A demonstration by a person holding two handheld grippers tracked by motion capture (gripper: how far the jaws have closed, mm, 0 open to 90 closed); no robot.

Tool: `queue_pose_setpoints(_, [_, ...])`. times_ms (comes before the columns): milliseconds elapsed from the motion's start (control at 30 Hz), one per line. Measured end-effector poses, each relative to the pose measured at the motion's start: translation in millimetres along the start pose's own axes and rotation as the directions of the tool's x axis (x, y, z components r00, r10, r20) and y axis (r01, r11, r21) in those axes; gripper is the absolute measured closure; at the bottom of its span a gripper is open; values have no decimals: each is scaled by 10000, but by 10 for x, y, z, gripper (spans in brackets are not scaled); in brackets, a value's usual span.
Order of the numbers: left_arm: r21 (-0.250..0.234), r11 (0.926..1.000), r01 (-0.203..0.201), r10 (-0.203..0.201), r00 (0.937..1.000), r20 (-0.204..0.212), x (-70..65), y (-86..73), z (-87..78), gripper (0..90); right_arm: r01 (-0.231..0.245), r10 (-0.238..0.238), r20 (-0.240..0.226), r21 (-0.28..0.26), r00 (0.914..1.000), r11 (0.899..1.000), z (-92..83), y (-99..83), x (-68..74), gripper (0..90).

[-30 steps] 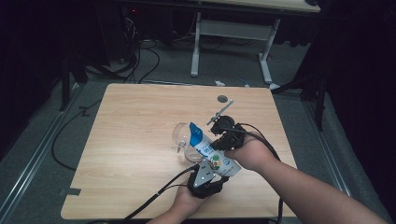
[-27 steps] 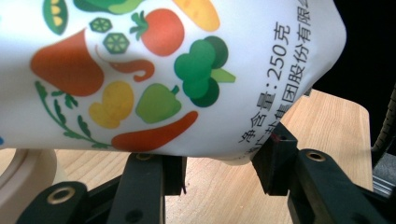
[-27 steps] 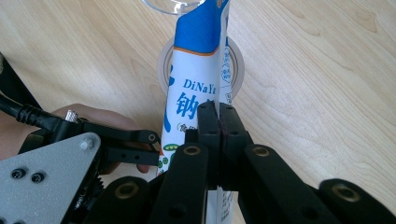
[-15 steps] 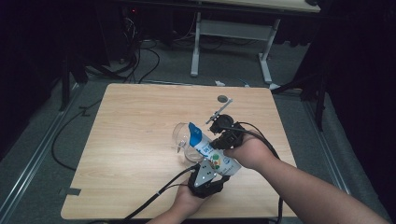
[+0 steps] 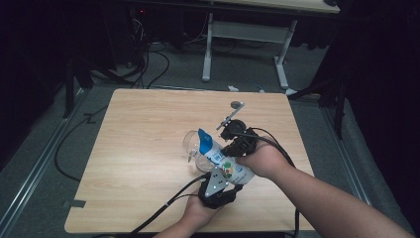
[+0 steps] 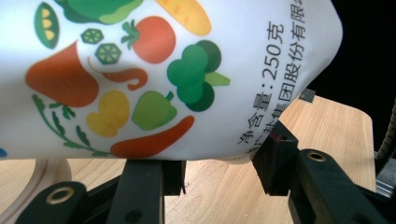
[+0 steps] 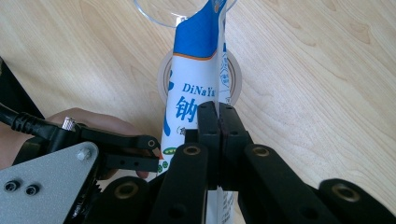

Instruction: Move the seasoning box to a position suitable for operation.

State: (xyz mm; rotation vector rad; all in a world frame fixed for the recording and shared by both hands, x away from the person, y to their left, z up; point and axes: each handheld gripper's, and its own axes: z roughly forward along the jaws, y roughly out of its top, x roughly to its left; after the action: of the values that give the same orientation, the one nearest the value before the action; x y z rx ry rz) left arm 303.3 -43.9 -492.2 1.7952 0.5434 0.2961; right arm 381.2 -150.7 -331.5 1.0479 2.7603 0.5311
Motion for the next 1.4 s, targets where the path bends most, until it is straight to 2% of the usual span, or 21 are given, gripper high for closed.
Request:
queue_pose_setpoints(967, [-104,9999,12,-13,10000,-20,-8,10,1,596,68,-68,-64,95,10000,9999,-9,30,1,898])
queue_pose_setpoints(1400, [-95,9999,-65,64,10000,-50,-15,4,2,597,-15,26,-274,380,9996,9993,-7,53,-14,898])
